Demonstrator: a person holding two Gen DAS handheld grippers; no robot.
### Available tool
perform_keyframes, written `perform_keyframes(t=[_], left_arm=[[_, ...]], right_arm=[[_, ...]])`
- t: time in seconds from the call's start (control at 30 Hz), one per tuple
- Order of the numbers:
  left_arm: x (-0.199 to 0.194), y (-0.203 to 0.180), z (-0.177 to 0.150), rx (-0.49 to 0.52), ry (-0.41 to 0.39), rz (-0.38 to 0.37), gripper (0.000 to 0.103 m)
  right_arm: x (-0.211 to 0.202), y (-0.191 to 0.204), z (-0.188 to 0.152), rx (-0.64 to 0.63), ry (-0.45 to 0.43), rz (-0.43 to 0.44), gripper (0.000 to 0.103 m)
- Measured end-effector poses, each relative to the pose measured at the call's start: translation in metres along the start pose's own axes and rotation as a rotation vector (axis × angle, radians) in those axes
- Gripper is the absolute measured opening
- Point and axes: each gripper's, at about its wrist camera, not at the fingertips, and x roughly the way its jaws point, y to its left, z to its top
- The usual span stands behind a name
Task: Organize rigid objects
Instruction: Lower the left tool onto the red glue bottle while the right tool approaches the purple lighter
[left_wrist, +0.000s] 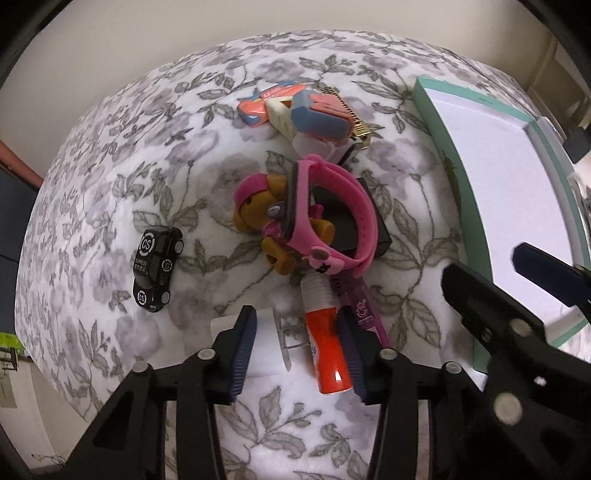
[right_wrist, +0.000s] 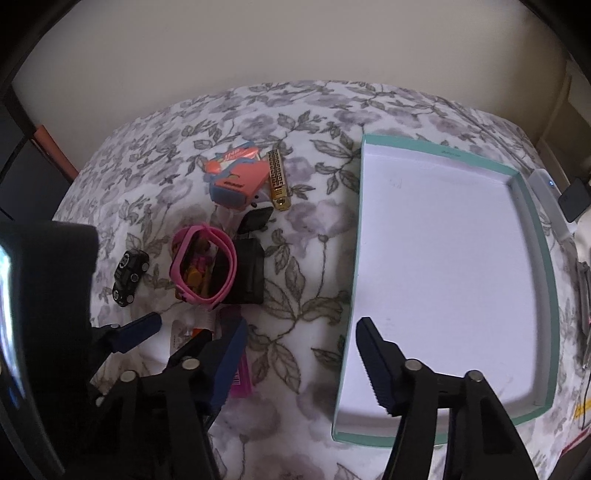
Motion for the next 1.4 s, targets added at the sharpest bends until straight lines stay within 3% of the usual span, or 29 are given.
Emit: perform_keyframes(t=[0.33,0.37,0.43,0.5,0.8,0.97,1.07,1.33,1.4], left_arm=[[-0.003,-0.002,-0.004,0.013,-0.009,-0.01,0.044],[-0.004,-0.001,-0.004,0.013,-0.008,-0.01,0.042],[-0.006,-0.001,-0.005,0.016,-0.01,-0.032,0.026],[-0.007,0.0,-0.008,0.01,0.002,-0.085,0.02],[-0.003,0.009,-0.009,-0.012,0.021,-0.107,0.013],[0.002,0.032,-0.01,-0.055,0.033,0.003,0.009],[0.012,0.047,-0.008,-0.1,0.079,-0.016,0.008],[0.013,0.074,-0.005,-0.187,0.076,-0.078,0.008],[0.012,0.084,-0.005,-0.215,0.074,-0.082,0.008]], right_arm=[[0.005,0.0,0.0,0.003,0.013,0.0,0.058],[0.006,0.0,0.0,0.003,0.014,0.004,0.058],[0.006,0.001,0.0,0.002,0.014,0.006,0.058],[0.006,0.002,-0.001,-0.002,0.014,0.0,0.058],[0.008,0.007,-0.001,-0.003,0.021,0.022,0.058],[0.01,0.011,-0.002,-0.011,0.034,0.038,0.056],[0.013,0.013,-0.003,-0.002,0.045,0.062,0.054],[0.015,0.014,-0.004,0.01,0.062,0.087,0.054],[0.019,0.018,-0.006,-0.004,0.076,0.088,0.05]])
